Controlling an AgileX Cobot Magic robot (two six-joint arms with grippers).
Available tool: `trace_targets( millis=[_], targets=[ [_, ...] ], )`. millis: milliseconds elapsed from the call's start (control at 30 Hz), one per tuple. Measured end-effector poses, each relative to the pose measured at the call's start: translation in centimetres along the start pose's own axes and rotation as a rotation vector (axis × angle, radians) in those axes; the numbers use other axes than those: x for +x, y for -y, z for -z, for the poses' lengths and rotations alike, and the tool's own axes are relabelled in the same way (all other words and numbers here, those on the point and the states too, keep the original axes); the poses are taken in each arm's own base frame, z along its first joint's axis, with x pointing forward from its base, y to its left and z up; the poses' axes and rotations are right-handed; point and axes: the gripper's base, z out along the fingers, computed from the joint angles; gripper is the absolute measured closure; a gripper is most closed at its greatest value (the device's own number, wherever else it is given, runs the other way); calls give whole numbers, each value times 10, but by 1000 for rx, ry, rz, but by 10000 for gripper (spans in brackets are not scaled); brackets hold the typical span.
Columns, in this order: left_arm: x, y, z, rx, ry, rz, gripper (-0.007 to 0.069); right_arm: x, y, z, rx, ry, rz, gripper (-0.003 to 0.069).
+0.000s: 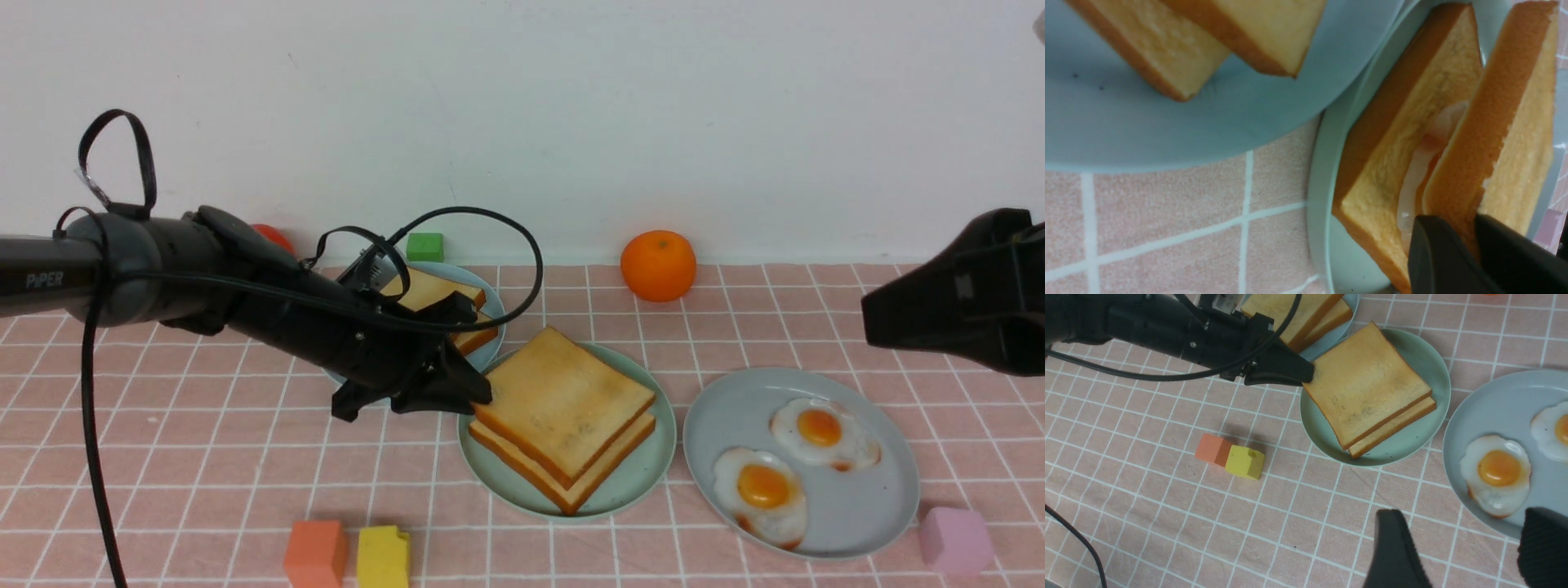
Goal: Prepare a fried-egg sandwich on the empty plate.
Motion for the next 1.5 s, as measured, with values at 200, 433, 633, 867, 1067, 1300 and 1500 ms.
trace_targets(
  millis=[200, 433, 633, 867, 1067, 1300, 1500],
  targets=[
    [1, -2, 0, -21, -10, 9, 402, 0, 0, 0, 0, 0, 0, 227],
    [3, 4, 7, -20, -22, -16, 139, -1, 0, 1, 3, 13, 4, 232],
    [7, 21, 36, -61, 14, -114, 14, -2, 3, 22, 43, 127, 77, 325],
    [20, 46, 92, -194, 102, -260, 53, 30, 20, 51, 141, 295, 154, 618],
    [44, 76, 143, -169, 159, -342, 204, 90, 46, 59, 213, 495, 162, 666],
    [82, 106, 195, -73, 206, -448, 531, 162, 72, 42, 164, 608, -27, 666],
    [136, 122, 251, -42, 239, -552, 613, 193, 87, 30, 177, 672, -45, 665]
  ],
)
